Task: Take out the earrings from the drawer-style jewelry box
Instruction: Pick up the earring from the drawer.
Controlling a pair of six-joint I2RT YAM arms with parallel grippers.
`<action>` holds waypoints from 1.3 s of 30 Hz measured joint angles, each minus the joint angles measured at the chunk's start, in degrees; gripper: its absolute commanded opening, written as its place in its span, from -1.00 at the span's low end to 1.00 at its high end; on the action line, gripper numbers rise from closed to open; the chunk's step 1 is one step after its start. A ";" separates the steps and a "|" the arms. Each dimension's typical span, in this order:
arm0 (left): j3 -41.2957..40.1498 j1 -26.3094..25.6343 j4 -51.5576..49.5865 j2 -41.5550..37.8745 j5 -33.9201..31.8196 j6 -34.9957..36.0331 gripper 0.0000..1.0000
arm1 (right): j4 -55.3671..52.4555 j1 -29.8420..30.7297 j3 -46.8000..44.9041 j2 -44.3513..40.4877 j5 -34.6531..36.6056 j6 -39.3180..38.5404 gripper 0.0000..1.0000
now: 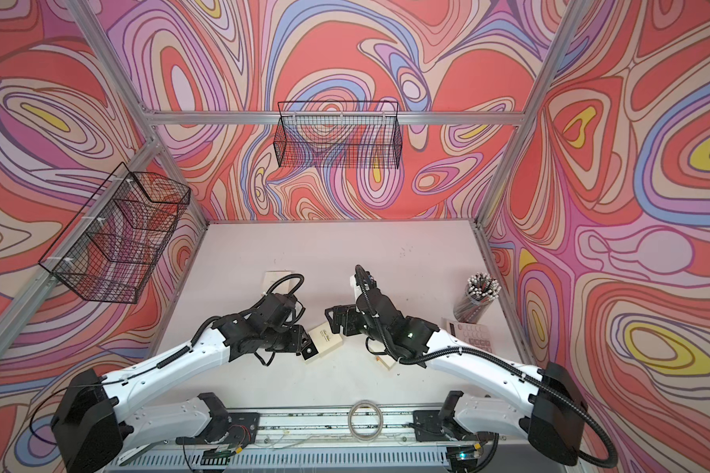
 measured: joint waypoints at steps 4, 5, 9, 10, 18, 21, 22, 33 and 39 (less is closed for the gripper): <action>0.00 -0.90 0.02 2.54 -1.11 -0.55 -0.36 | -1.70 0.00 -2.89 -2.03 -0.02 0.52 0.96; 0.00 -0.96 0.02 3.06 -1.40 -0.74 -0.37 | -2.03 0.00 -3.54 -2.32 -0.02 0.76 0.96; 0.22 -1.01 0.09 5.14 -2.86 -1.97 -0.39 | -2.10 0.00 -4.92 -2.69 -0.07 1.40 0.96; 0.22 -1.01 0.09 5.49 -3.26 -2.27 -0.39 | -2.12 0.00 -5.18 -2.78 -0.07 1.49 0.96; 0.63 -1.03 1.14 9.20 -4.85 -3.54 -0.47 | -1.79 0.00 -5.75 -2.80 -0.44 1.92 0.96; 0.66 -1.09 1.44 10.29 -5.64 -3.78 -0.47 | -1.62 0.00 -5.81 -2.80 -0.48 1.99 0.96; 0.66 -1.18 1.55 10.49 -5.81 -3.80 -0.47 | -1.57 0.00 -5.86 -2.80 -0.50 2.01 0.96; 1.90 -1.77 3.23 14.32 -6.78 -3.72 -0.54 | 0.20 0.00 -6.97 -1.99 -1.27 2.45 0.96; 2.69 -2.14 3.26 15.98 -7.80 -3.74 -0.55 | 0.66 0.00 -7.32 -1.90 -1.51 2.56 0.96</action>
